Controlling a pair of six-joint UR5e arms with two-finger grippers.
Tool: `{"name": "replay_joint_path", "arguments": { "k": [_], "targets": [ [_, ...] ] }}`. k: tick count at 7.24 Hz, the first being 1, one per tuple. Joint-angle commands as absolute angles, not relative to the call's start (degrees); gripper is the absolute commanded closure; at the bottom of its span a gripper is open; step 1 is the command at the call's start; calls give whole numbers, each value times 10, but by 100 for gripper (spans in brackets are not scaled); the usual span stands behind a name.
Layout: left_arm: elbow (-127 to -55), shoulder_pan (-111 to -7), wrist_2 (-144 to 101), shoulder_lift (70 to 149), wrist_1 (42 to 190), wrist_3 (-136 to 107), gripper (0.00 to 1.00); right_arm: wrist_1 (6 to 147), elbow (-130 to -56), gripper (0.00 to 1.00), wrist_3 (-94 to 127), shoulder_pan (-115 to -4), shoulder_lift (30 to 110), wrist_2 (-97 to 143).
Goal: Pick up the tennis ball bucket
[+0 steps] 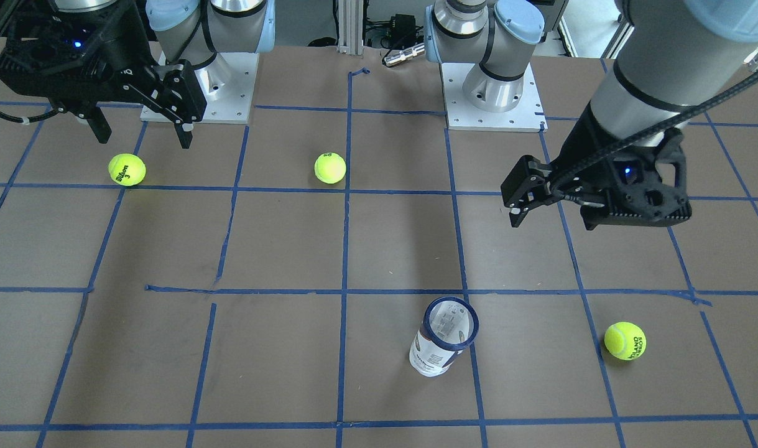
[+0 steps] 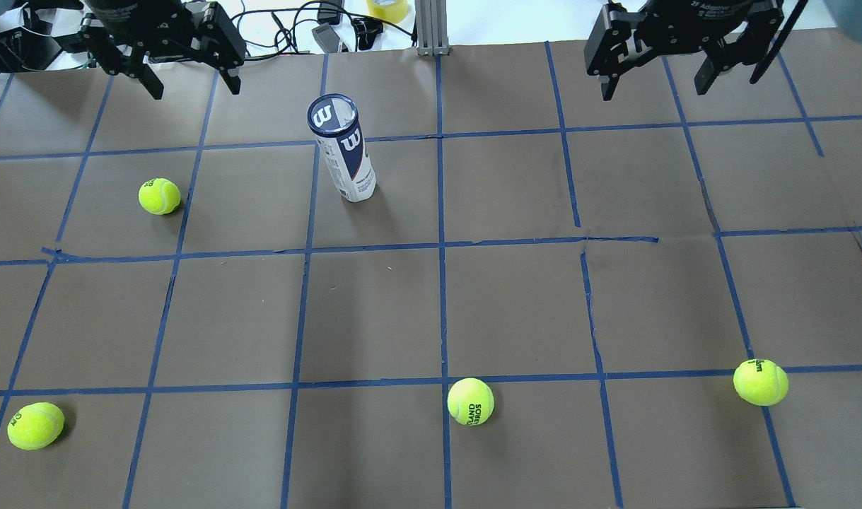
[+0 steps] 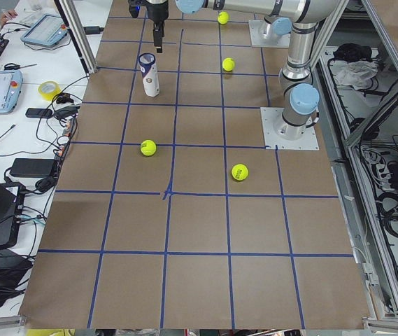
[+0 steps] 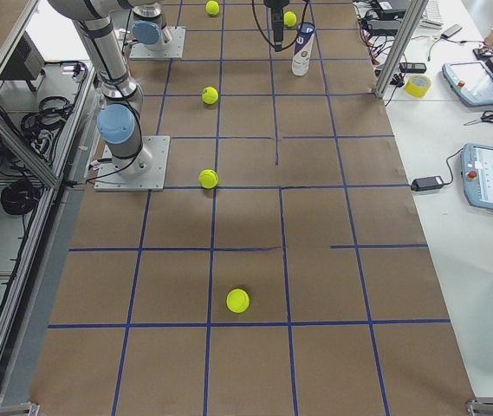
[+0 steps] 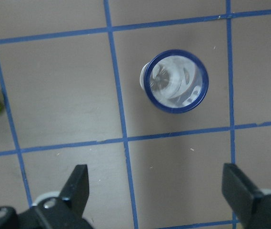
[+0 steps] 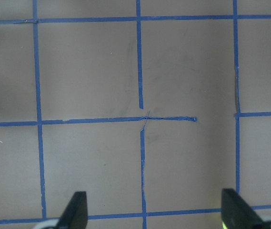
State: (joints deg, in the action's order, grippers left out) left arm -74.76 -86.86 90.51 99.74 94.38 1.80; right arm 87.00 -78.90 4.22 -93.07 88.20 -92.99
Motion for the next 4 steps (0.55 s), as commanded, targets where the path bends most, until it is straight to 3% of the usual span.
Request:
{"name": "replay_joint_path", "arguments": {
  "k": [1, 4],
  "targets": [
    [-808, -856, 916, 955, 942, 19, 0, 869, -789, 0, 42, -931, 882, -930],
    [-837, -856, 916, 928, 941, 19, 0, 868, -789, 0, 41, -931, 882, -930]
  ]
}}
